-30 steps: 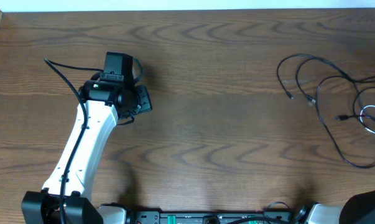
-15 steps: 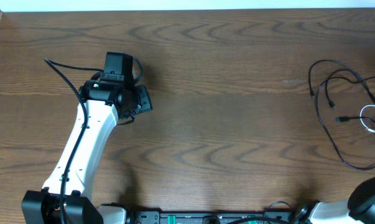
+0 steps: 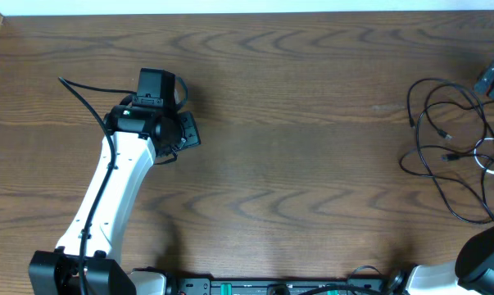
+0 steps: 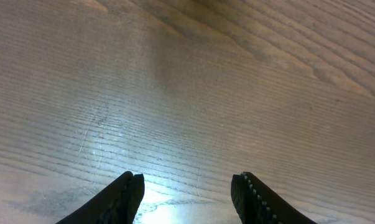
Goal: Untangle cables
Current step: 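Pull the black cable to the right edge and drop it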
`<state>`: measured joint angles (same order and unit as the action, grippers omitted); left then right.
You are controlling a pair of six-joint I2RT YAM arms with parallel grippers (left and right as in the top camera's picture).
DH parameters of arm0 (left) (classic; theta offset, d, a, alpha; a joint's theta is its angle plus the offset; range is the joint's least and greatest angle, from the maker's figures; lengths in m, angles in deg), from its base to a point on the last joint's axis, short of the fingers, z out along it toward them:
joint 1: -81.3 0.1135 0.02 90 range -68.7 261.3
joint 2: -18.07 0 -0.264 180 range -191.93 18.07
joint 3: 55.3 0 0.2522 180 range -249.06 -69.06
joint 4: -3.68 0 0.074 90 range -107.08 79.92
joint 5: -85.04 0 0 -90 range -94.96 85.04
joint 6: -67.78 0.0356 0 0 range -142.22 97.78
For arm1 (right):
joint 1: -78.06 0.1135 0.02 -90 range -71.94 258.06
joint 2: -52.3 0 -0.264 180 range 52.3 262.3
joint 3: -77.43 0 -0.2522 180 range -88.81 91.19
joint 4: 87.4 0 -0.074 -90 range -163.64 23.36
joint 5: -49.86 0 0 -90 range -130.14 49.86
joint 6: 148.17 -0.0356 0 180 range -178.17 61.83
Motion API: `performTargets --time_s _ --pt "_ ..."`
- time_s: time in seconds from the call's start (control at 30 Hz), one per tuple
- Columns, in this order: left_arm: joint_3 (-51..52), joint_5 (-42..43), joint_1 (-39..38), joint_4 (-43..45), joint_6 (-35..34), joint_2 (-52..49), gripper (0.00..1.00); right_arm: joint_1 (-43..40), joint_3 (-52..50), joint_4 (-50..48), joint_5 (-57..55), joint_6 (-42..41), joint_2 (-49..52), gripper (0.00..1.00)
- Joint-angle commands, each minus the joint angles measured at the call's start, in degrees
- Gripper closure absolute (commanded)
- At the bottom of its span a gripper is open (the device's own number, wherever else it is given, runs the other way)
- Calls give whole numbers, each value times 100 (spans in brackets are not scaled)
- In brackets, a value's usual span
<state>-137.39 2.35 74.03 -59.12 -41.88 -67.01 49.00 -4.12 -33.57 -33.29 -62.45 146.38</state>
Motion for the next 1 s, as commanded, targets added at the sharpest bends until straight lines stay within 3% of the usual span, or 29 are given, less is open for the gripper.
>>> performTargets --time_s 0.0,0.17,0.23,0.3,0.43,0.67,0.83,0.97 --pt "-13 -50 17 22 -59 -66 49 20 39 236 -44 409 -173 1" --pt "-13 -50 17 20 -59 -66 49 170 33 1515 1816 533 -173 21" --pt "-13 -50 17 20 -59 -66 49 431 -44 2079 1921 800 -170 44" --pt "-11 -52 17 22 -59 -66 49 726 -278 2205 1858 1102 -170 78" --pt "-13 -52 17 22 -59 -66 49 1119 -1163 1541 1257 1121 -166 82" --pt "-13 -52 17 24 -59 -66 49 1165 -3010 -951 1292 514 -149 79" --pt "-13 -50 17 24 -59 -66 49 1163 -3971 -2186 1268 402 -144 85" --pt "-13 -50 17 22 -59 -66 49 1141 -4437 -2765 -450 -507 -144 83"
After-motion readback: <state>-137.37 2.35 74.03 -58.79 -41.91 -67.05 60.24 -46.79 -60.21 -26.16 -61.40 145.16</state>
